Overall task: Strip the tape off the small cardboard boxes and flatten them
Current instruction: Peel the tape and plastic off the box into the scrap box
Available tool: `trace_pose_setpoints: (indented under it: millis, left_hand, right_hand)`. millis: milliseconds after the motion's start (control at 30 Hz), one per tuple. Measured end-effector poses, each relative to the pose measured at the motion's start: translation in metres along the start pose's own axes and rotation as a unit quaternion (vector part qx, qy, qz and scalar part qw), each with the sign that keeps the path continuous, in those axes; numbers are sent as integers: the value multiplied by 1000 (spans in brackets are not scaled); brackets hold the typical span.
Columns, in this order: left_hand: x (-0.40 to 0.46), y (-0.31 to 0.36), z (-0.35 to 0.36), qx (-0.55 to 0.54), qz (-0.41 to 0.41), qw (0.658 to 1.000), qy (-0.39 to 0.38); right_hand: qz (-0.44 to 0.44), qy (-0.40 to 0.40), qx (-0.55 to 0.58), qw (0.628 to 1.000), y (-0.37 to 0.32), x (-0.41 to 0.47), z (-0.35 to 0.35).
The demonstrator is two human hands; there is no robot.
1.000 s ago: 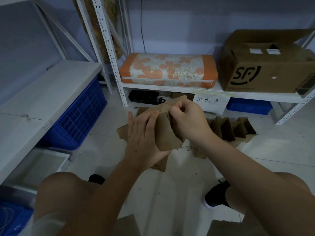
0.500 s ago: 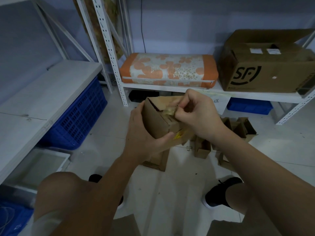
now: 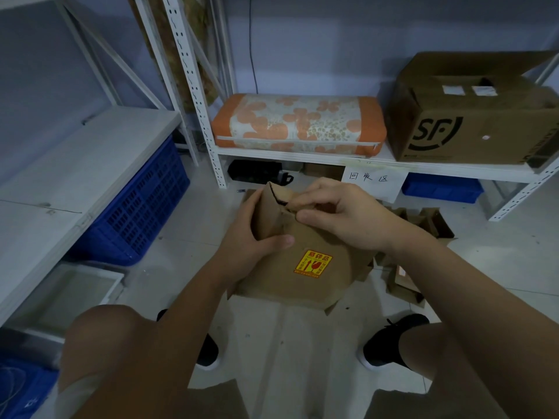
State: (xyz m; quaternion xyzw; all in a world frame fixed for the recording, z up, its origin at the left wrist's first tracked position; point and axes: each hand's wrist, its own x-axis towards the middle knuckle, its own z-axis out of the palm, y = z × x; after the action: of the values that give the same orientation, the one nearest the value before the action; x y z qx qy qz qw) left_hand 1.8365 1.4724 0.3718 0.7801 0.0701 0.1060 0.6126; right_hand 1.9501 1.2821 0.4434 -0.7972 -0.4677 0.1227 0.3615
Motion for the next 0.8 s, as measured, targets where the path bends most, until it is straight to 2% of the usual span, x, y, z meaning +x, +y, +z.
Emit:
trace_pose_setpoints:
  millis: [267,367,467,633,800]
  left_hand:
    - [-3,-5,-7,-71,-25,997,-2]
    - [-3,-9,-11,-77,-37,996,-4]
    - [-3,-11,-12,-81,-43,996,-11]
    - [-3,-10,-12,-84,-46,995,-23]
    - [-3,-9,-12,-82,-52,994,-50]
  right_hand:
    - [18,89,130,987,9,-2,9]
    - [32,92,180,979,10,-3,12]
    - [10,80,194,978,10,-3,13]
    - [0,15,94,995,2,0,6]
    - [-4,-8,82,997,-3,1,8]
